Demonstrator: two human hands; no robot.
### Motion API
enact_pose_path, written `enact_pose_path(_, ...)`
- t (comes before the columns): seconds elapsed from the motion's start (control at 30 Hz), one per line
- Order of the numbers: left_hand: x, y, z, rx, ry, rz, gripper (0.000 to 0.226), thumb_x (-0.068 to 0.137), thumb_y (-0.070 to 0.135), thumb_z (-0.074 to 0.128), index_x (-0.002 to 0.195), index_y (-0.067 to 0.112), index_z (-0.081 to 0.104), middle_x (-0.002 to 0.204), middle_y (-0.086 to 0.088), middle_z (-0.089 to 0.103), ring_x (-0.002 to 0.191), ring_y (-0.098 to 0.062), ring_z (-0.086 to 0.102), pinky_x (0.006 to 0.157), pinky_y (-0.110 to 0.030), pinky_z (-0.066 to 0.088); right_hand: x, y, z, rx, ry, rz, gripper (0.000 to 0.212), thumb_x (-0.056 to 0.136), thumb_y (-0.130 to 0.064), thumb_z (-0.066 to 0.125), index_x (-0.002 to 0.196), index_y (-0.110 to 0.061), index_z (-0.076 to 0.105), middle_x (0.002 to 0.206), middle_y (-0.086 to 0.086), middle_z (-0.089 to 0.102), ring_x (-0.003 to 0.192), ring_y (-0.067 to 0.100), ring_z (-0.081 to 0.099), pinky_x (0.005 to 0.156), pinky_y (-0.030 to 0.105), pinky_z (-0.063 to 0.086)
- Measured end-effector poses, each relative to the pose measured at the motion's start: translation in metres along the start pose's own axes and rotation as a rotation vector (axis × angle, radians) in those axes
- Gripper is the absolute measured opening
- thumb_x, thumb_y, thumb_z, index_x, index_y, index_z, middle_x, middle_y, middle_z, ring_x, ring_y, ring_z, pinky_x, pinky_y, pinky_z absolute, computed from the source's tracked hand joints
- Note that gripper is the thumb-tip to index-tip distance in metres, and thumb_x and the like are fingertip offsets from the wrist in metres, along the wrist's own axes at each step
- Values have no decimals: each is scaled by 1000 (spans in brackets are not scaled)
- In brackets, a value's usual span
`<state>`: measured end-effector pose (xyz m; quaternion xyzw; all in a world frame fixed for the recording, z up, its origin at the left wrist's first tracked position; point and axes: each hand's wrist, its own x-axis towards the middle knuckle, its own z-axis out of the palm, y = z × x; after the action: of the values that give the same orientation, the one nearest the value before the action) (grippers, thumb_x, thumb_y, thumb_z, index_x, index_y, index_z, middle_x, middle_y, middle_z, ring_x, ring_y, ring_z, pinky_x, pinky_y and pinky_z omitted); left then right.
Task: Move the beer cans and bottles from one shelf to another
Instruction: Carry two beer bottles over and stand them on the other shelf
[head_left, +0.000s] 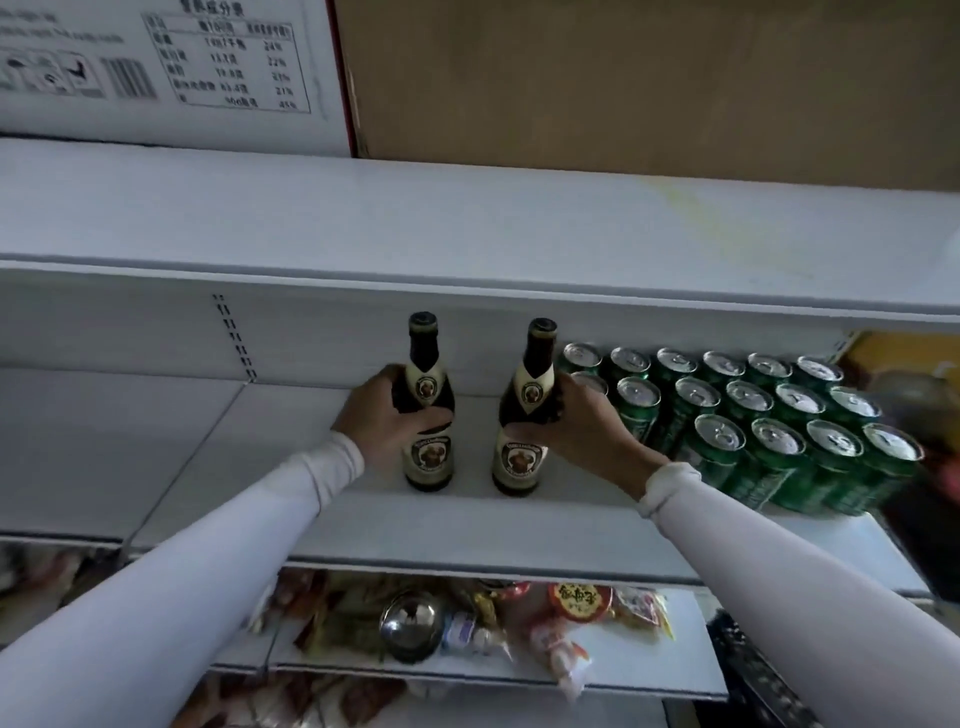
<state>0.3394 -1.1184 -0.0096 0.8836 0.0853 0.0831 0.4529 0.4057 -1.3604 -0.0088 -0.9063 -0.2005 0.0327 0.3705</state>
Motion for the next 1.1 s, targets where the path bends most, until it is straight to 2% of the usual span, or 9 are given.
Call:
enact_pose_path(0.03, 0, 2, 0, 11, 5, 0, 52, 66, 35, 85, 108, 16, 61, 102, 5, 67, 92, -11, 62, 78, -21, 44, 0, 0, 0, -16, 6, -15, 61, 49, -67, 72, 92, -25, 63, 85, -7, 72, 82, 14, 68, 76, 36, 55)
enact_pose_path(0.1, 1, 6, 3, 27, 25, -1, 46, 67, 33, 85, 106, 17, 65, 100, 6, 69, 90, -8, 63, 79, -19, 46, 0, -3, -3, -63, 2, -44, 47, 58, -57, 79, 87, -24, 62, 81, -7, 69, 80, 15, 66, 73, 31, 53)
enact_pose_path(0.17, 5, 9, 8, 31, 48, 15, 43, 67, 34, 85, 102, 17, 67, 99, 4, 70, 90, -11, 64, 84, -23, 48, 4, -5, -6, -110, -8, -58, 37, 65, -48, 83, 85, -26, 60, 81, -5, 68, 80, 17, 65, 71, 30, 52)
enact_pose_path(0.33, 27, 15, 25, 3, 69, 44, 47, 66, 33, 85, 104, 13, 67, 102, -1, 71, 95, -19, 66, 88, -30, 51, 26, 0, -13, -92, 9, -53, 50, 62, -50, 83, 97, -21, 62, 94, -1, 72, 87, 20, 67, 79, 38, 56)
enact_pose_path(0.47, 47, 21, 35, 38, 86, 49, 50, 68, 35, 83, 109, 14, 64, 108, -3, 68, 99, -21, 62, 87, -29, 48, 50, 2, -20, -154, 20, -45, 53, 67, -42, 85, 106, -16, 61, 103, 4, 71, 92, 20, 65, 77, 30, 50)
enact_pose_path(0.6, 71, 18, 41, 54, 70, 68, 52, 69, 37, 82, 111, 14, 62, 112, -4, 67, 104, -23, 61, 88, -30, 47, 71, 5, -21, -194, 37, -20, 63, 68, -41, 86, 115, -12, 56, 110, 8, 68, 99, 27, 63, 82, 35, 52)
enact_pose_path(0.8, 96, 19, 55, 53, 101, 102, 56, 68, 41, 82, 114, 15, 63, 113, -4, 68, 104, -24, 62, 91, -35, 50, 90, 17, -18, -151, 96, -8, 62, 67, -41, 86, 115, -15, 57, 109, 5, 69, 98, 25, 65, 85, 40, 55)
enact_pose_path(0.93, 105, 21, 64, 43, 128, 123, 59, 69, 42, 80, 117, 14, 60, 116, -5, 66, 107, -25, 61, 92, -35, 49, 96, 22, -17, -146, 108, -5, 69, 56, -54, 83, 111, -21, 58, 105, 1, 71, 95, 22, 67, 83, 41, 57)
enact_pose_path(1.1, 113, 24, 69, 49, 145, 113, 63, 70, 41, 80, 119, 12, 53, 119, -8, 63, 111, -28, 59, 90, -32, 46, 100, 25, -15, -122, 152, -14, 61, 61, -47, 85, 108, -20, 59, 102, 1, 70, 95, 23, 66, 82, 40, 55)
